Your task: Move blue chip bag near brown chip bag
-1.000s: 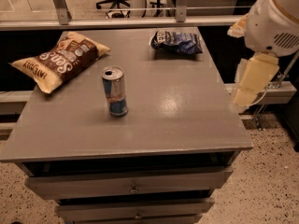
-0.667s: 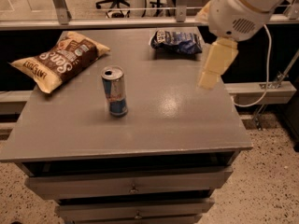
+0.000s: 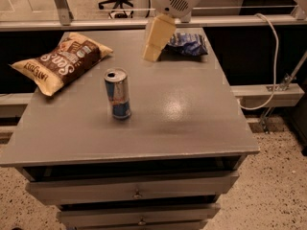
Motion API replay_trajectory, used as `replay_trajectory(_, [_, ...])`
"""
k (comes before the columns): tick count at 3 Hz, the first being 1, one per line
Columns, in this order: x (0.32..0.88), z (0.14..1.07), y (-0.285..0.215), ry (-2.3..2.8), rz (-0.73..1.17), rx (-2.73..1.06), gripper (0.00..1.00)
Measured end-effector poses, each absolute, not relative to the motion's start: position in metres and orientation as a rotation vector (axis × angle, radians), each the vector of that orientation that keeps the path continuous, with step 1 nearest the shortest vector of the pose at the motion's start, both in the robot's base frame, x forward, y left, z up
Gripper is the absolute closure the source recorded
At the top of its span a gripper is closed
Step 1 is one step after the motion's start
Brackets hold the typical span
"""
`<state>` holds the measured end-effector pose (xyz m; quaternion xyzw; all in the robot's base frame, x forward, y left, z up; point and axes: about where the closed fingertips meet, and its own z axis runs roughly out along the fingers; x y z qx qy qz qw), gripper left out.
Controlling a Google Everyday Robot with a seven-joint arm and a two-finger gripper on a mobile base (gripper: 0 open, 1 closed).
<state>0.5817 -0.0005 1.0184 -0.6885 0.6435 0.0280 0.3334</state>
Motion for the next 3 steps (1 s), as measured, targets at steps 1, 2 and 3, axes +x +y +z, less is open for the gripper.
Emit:
replay_trajectory(1, [0.582, 1.018, -0.001, 1.68, 0.073, -1.798, 0.0])
replay_trajectory(2, [0.597, 1.018, 0.01, 1.634, 0.047, -1.781, 0.0])
replay_trajectory(3, [0.65, 1.019, 0.044, 1.506, -0.023, -1.745, 0.0])
